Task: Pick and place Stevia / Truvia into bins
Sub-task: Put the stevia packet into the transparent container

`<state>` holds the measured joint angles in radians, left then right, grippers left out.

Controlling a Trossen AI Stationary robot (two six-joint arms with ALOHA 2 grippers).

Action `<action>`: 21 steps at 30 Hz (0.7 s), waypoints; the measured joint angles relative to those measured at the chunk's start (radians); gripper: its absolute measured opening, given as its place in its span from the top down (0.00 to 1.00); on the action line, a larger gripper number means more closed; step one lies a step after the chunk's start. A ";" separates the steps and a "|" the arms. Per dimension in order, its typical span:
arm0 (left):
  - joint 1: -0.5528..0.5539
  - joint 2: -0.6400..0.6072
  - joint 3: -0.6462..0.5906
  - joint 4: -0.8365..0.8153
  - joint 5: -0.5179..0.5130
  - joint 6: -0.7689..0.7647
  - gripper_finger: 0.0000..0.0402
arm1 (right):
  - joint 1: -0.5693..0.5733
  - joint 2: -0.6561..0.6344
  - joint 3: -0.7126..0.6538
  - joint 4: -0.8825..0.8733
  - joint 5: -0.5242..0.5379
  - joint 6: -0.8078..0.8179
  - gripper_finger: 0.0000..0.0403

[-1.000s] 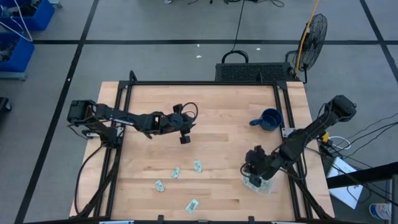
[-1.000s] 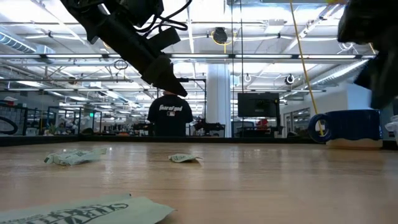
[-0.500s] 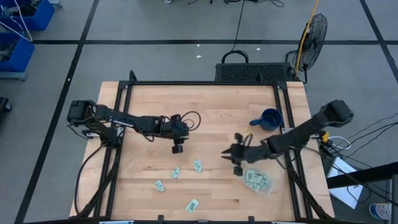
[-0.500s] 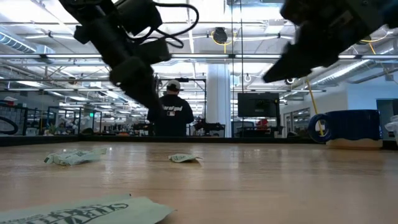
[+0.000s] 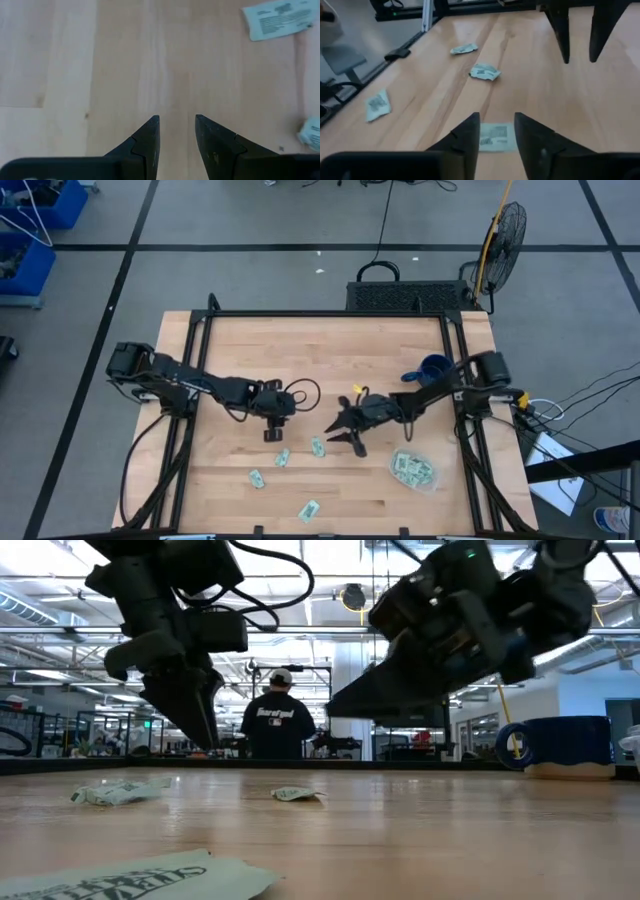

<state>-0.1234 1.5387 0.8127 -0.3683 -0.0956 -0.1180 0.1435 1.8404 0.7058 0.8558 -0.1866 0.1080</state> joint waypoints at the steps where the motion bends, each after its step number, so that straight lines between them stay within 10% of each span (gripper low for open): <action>1: -0.005 0.000 0.000 0.002 0.000 0.000 0.67 | -0.002 0.022 0.019 -0.001 0.000 -0.011 0.69; 21: -0.023 0.000 0.000 -0.007 -0.009 -0.019 0.67 | 0.002 0.254 0.237 -0.134 -0.001 -0.166 0.40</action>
<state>-0.1463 1.5387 0.8127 -0.3751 -0.1043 -0.1368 0.1452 2.0947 0.9432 0.7214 -0.1875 -0.0581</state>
